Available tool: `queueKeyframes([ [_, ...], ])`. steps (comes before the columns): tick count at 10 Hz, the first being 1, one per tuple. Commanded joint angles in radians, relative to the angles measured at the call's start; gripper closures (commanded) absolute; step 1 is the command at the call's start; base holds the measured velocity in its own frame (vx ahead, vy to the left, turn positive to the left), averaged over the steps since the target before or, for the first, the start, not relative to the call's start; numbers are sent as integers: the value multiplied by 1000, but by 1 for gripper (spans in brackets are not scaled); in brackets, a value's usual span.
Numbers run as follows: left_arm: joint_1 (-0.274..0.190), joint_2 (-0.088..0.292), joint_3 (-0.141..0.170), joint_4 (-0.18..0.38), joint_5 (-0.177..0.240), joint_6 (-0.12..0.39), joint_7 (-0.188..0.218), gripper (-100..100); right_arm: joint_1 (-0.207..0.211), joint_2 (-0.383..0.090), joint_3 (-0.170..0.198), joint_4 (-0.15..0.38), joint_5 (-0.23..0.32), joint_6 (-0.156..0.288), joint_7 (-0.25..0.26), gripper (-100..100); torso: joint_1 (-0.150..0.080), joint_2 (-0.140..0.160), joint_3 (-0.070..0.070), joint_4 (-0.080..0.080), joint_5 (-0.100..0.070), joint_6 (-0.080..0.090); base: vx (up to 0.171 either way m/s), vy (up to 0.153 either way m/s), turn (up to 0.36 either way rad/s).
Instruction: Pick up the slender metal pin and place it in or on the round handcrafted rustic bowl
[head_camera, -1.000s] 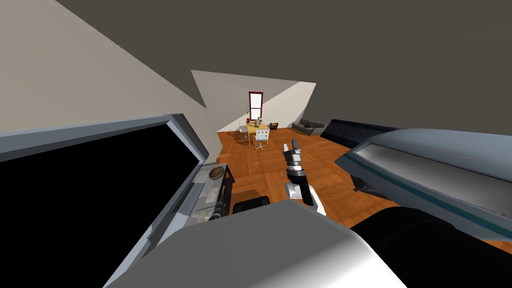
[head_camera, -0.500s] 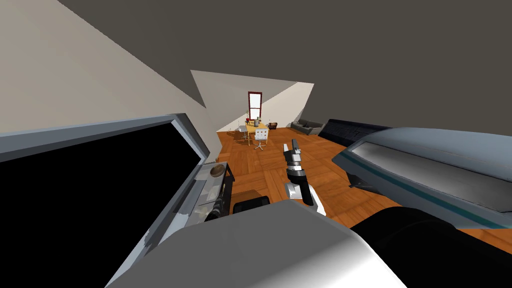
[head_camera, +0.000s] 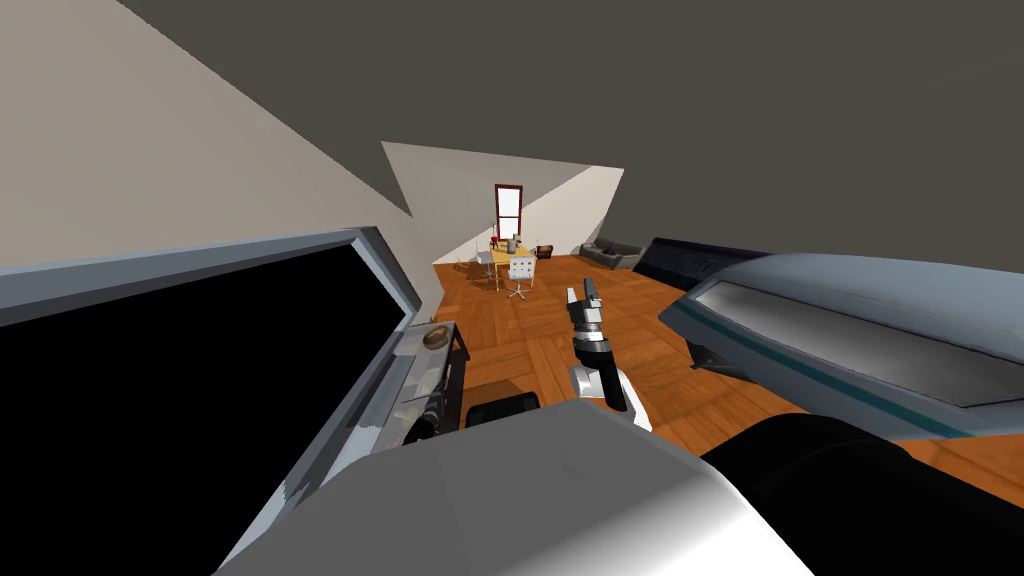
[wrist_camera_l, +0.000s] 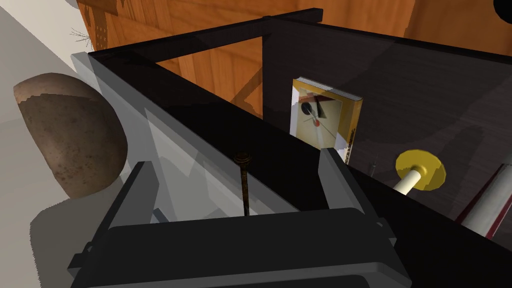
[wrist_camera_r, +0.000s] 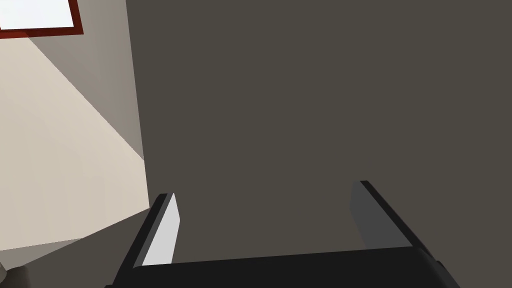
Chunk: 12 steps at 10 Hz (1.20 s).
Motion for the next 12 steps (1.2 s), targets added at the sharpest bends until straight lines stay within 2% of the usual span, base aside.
queueKeyframes([
  [1, 0, 0, 0, 0, 0, 0, 0, 0, 0, 0, 0, 0, 0, 0, 0, 0, 0, 0, 0, 0, 0, 0, -6, 1, 0],
  [2, 12, -15, 6, 19, -3, -32, -17, -100, 0, 0, 0, 0, 0, 0, 0, 0, 0, -2, -1, 0, 0, 0, 62, 19, 18],
  [5, 37, -44, 17, 58, -9, -94, -50, -100, 0, 0, 0, 0, 0, 0, 0, 0, 2, -11, -6, -2, 0, 0, 128, 36, 20],
  [7, 45, -42, 16, 39, -9, -82, -50, -100, 0, 0, 0, 0, 0, 0, 0, 0, 1, -10, -6, -2, 0, 0, 60, 17, 4],
  [8, 44, -43, 16, 42, -10, -85, -51, 100, 0, 0, 0, 0, 0, 0, 0, 0, 0, -6, -4, -2, 0, 0, 8, 2, 0],
  [12, 43, -43, 16, 42, -9, -85, -50, 100, 0, 0, 0, 0, 0, 0, 0, 0, -1, -3, -2, -1, 0, 0, 0, 0, 0],
])
